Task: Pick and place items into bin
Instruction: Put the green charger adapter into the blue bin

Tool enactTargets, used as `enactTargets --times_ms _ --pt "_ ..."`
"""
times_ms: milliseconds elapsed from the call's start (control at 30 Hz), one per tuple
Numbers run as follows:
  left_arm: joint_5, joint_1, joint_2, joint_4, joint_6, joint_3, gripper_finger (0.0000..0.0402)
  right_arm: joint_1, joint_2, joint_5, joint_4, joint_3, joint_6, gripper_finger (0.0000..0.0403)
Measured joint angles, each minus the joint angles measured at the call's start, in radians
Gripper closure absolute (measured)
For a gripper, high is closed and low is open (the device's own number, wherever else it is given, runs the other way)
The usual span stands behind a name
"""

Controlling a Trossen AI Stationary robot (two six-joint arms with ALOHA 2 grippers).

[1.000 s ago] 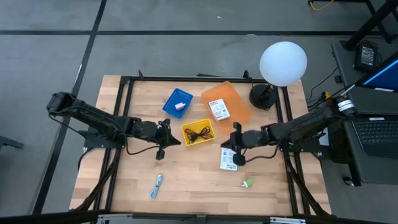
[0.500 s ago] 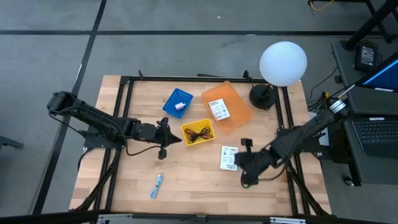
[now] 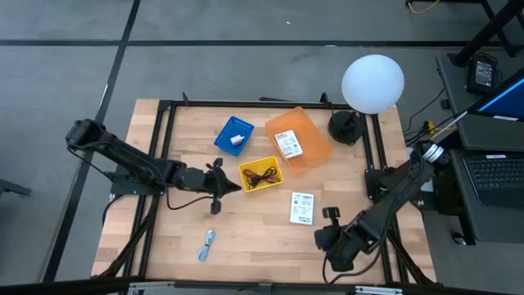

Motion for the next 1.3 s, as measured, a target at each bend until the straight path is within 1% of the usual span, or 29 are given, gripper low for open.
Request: enactTargets --times_ms 200,267,367,467,633,767,933,1100,1300 --pt "0.000 -0.003 0.038 0.028 -0.026 0.000 0.0396 0.028 0.019 -0.015 0.000 0.000 0.002 0.0392" --pt "-0.001 -0.003 0.050 0.043 -0.040 0.000 0.0399 0.036 0.021 -0.016 0.000 -0.001 0.026 0.0391" --pt "-0.001 -0.003 0.063 0.049 -0.052 0.000 0.0400 0.048 0.021 -0.017 -0.012 -0.001 0.044 0.0380" --pt "-0.001 -0.003 0.071 0.053 -0.052 0.000 0.0398 0.065 0.021 -0.015 -0.013 -0.001 0.056 0.0351" --pt "-0.001 -0.003 0.070 0.058 -0.053 0.000 0.0397 0.082 0.037 -0.006 -0.016 -0.001 0.078 0.0280" --pt "0.000 -0.003 0.070 0.059 -0.053 0.000 0.0400 0.082 0.087 0.018 -0.026 -0.002 0.070 0.0223" --pt "0.000 -0.003 0.070 0.074 -0.052 0.000 0.0397 0.082 0.164 0.019 -0.039 -0.002 -0.006 0.0166" --pt "0.001 -0.003 0.070 0.073 -0.052 0.000 0.0399 0.082 0.211 0.019 -0.070 -0.003 -0.002 0.0134" --pt "0.001 -0.003 0.070 0.079 -0.053 0.000 0.0398 0.082 0.241 0.011 -0.093 -0.003 -0.002 0.0128"
